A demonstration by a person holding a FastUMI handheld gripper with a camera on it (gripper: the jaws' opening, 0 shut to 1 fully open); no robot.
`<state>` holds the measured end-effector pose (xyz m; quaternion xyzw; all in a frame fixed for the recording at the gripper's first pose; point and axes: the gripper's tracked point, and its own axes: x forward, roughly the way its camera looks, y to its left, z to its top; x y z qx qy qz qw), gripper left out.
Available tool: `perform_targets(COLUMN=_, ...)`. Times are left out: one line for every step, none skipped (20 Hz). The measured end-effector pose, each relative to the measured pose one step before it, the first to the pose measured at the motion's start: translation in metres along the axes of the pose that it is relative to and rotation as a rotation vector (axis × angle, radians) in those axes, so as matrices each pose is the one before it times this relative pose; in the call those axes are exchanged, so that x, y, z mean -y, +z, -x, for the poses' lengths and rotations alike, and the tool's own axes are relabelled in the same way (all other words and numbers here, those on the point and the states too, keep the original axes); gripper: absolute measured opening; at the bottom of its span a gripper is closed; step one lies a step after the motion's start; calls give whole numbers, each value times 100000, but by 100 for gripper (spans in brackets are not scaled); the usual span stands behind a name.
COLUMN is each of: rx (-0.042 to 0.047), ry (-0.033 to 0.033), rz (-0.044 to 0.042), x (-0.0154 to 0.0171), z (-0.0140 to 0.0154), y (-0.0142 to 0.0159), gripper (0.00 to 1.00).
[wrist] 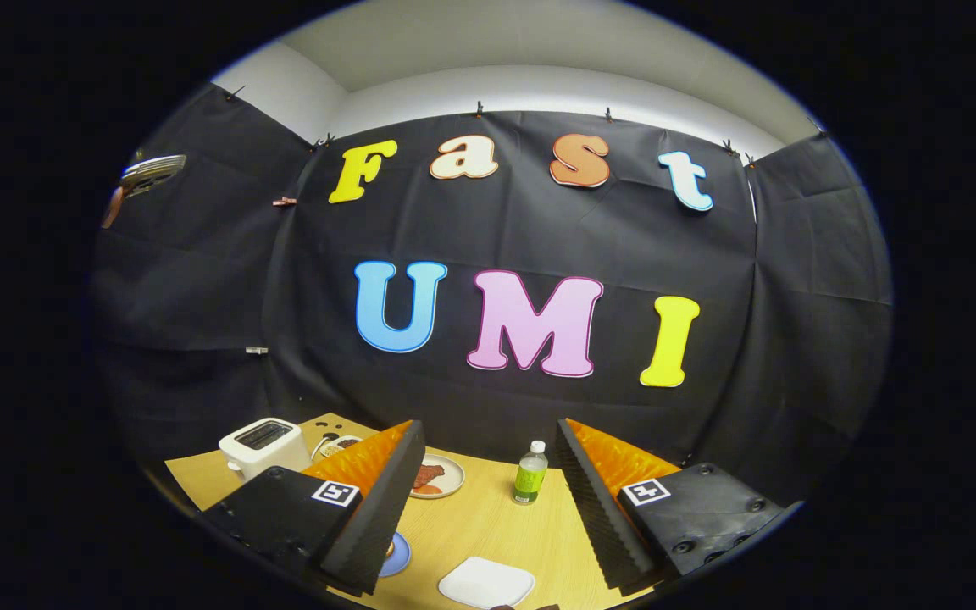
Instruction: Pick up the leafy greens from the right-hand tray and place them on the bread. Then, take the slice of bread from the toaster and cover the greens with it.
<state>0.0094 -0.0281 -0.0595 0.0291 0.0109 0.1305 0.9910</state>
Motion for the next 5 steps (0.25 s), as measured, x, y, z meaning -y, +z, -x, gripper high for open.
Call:
perform_targets(rx=72, ry=7, rz=166, x=178, z=67, y=-46, gripper=97)
perform_targets(rx=121, ry=-162, rz=78, x=174, z=46, y=-96, gripper=96)
perform_targets(rx=-380, ry=-11, rz=-281, x=83, z=-104, y=-232, gripper=96)
perform_targets(rx=-89, ry=162, rz=-515, x=28, z=-2, y=-112, gripper=96)
perform_targets(rx=-387, ry=33, rz=-572, x=-25, z=-117, y=-187, gripper=97)
